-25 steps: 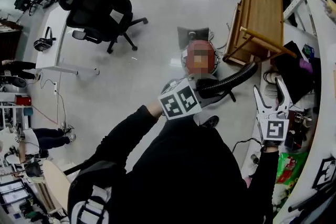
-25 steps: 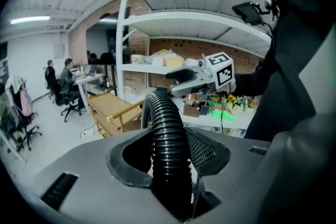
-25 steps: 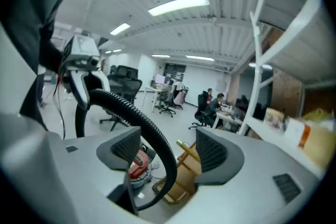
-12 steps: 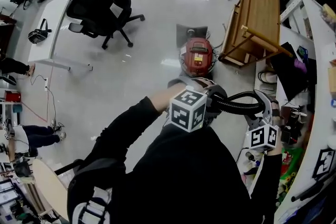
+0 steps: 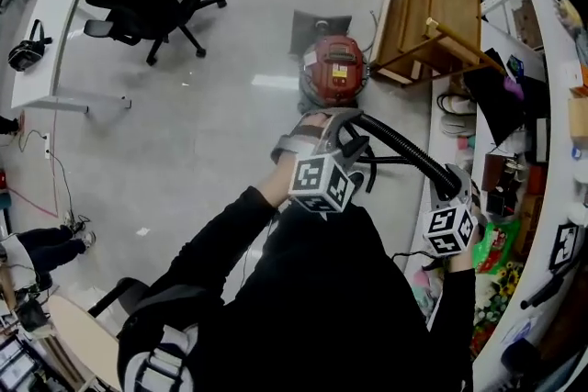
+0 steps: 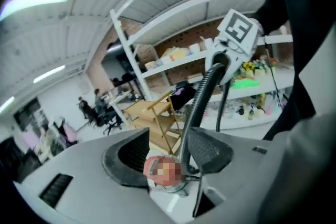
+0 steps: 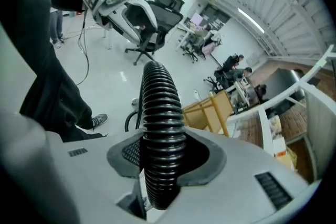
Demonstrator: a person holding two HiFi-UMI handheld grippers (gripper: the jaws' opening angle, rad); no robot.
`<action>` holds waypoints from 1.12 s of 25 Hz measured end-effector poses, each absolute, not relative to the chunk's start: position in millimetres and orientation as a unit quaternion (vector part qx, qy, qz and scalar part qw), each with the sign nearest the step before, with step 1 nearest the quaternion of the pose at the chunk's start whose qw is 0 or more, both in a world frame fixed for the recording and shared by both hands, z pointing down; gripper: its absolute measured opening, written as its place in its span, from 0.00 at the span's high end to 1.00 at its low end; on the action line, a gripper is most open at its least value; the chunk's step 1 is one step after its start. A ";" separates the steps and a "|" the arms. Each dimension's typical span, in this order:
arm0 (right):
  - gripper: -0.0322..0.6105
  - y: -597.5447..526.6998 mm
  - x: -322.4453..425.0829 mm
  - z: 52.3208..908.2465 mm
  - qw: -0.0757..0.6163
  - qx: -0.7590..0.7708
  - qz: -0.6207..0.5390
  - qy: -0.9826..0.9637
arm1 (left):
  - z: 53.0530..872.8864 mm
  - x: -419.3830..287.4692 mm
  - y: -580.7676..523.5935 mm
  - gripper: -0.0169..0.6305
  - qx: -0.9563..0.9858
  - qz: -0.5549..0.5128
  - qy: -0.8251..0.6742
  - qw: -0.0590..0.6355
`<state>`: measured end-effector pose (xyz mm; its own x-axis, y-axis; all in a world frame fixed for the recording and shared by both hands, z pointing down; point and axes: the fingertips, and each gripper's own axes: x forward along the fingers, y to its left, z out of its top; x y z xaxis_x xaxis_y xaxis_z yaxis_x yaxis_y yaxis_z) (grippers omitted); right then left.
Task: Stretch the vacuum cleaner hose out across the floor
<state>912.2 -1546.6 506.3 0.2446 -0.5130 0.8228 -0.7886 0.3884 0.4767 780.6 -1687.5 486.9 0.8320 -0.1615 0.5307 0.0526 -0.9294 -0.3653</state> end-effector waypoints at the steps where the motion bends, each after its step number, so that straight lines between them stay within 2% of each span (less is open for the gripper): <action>1: 0.71 -1533.7 915.9 508.6 0.574 0.551 0.142 -0.589 | 493.7 769.5 -1690.9 0.60 -0.947 -0.289 0.047 0.130; 2: 0.71 -1520.6 918.4 510.6 0.570 0.561 0.164 -0.578 | 500.3 760.3 -1687.3 0.60 -0.956 -0.286 0.045 0.052; 6: 0.71 -1481.9 911.9 515.3 0.513 0.600 0.239 -0.565 | 504.6 754.0 -1634.0 0.60 -0.912 -0.227 -0.050 -0.338; 7: 0.71 -1476.6 908.5 515.3 0.497 0.608 0.252 -0.565 | 501.1 758.2 -1620.0 0.60 -0.885 -0.204 -0.068 -0.414; 8: 0.71 -1471.9 905.4 515.3 0.487 0.613 0.261 -0.564 | 497.1 763.1 -1607.0 0.60 -0.859 -0.182 -0.081 -0.472; 10: 0.71 -1461.6 899.9 516.0 0.484 0.614 0.269 -0.562 | 489.9 774.3 -1581.3 0.60 -0.822 -0.150 -0.096 -0.541; 16: 0.71 -1411.9 898.4 517.9 0.466 0.614 0.261 -0.581 | 496.0 834.0 -1491.3 0.48 -0.744 -0.143 -0.099 -0.646; 20: 0.71 -1361.2 889.5 520.7 0.464 0.594 0.230 -0.616 | 501.3 882.2 -1439.1 0.46 -0.714 -0.108 -0.072 -0.688; 24: 0.71 -1310.9 874.9 520.1 0.426 0.576 0.203 -0.667 | 501.0 916.7 -1387.8 0.47 -0.734 -0.098 -0.041 -0.671; 28: 0.71 -1259.6 871.7 527.7 0.363 0.579 0.222 -0.696 | 493.2 923.9 -1336.8 0.56 -0.765 -0.108 -0.043 -0.633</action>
<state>871.7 -1259.6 527.7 -0.0671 -0.6447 0.7615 -0.9665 0.2316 0.1109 923.9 -1336.8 493.2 0.9730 0.2027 0.1107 -0.0706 -0.1952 0.9782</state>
